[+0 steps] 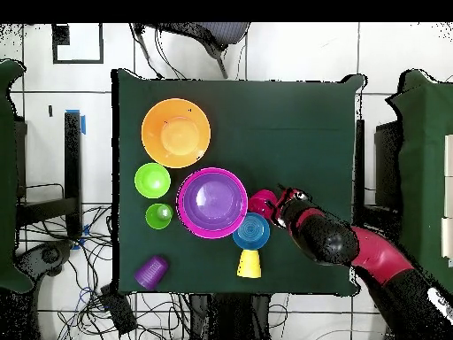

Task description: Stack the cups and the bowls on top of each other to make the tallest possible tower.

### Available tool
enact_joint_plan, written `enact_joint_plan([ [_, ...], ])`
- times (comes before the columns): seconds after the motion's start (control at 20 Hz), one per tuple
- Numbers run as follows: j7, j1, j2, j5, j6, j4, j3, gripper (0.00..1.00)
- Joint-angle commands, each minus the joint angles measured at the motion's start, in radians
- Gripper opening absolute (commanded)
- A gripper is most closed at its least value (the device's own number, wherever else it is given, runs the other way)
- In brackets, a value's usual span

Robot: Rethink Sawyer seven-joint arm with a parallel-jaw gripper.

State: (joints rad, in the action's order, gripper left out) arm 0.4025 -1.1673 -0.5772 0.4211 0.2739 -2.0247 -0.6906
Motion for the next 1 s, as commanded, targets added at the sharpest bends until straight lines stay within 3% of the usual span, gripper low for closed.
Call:
enact_joint_plan([
  [0.05,0.169,0.085,-0.027,0.093,-0.046,0.011,0.063,1.0],
  [0.5,0.16,0.13,-0.037,0.08,0.003,0.027,0.122,1.0],
  [1.0,0.156,0.136,-0.008,0.075,0.002,0.027,0.147,1.0],
])
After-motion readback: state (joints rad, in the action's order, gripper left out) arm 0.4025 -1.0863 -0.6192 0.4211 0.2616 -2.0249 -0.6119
